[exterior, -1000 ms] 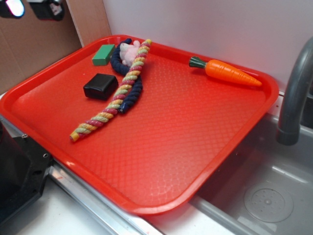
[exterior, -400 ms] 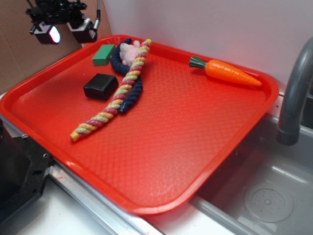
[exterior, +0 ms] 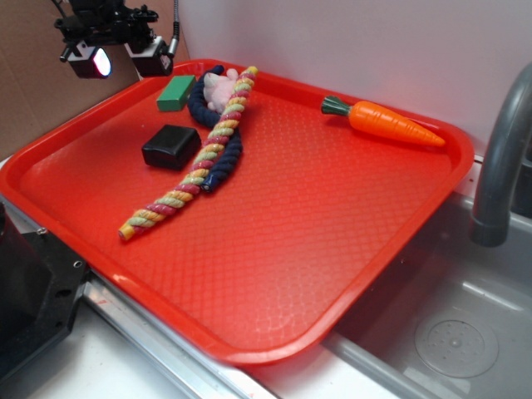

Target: Grab the green block.

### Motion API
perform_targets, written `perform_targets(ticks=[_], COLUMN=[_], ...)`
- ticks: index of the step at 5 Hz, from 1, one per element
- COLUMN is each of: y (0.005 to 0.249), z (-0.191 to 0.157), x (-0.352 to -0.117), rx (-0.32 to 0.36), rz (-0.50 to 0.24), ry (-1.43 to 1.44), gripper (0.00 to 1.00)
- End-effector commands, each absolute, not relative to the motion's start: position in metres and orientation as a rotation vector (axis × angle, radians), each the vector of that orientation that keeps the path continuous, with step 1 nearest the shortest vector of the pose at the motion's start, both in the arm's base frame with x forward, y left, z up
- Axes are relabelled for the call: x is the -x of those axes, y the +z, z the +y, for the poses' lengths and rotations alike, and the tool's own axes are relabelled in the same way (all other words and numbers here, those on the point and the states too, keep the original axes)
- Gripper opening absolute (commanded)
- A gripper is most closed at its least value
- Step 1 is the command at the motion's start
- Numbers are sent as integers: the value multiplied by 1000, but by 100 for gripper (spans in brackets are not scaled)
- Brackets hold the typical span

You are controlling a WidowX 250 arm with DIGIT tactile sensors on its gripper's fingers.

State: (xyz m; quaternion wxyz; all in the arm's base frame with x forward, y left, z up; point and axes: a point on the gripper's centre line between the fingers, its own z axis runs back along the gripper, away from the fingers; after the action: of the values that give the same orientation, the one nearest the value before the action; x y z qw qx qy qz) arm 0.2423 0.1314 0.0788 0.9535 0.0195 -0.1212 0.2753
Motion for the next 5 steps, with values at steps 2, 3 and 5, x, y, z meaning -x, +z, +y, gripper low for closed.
perform_targets(ticks=[2,3,5], y=[53,24,12], z=[150,160,145], x=[-257,-272,-297], rx=[3,-4,-40], rz=[-225,-169,-173], ry=[536,511,451], gripper=[100,100,100])
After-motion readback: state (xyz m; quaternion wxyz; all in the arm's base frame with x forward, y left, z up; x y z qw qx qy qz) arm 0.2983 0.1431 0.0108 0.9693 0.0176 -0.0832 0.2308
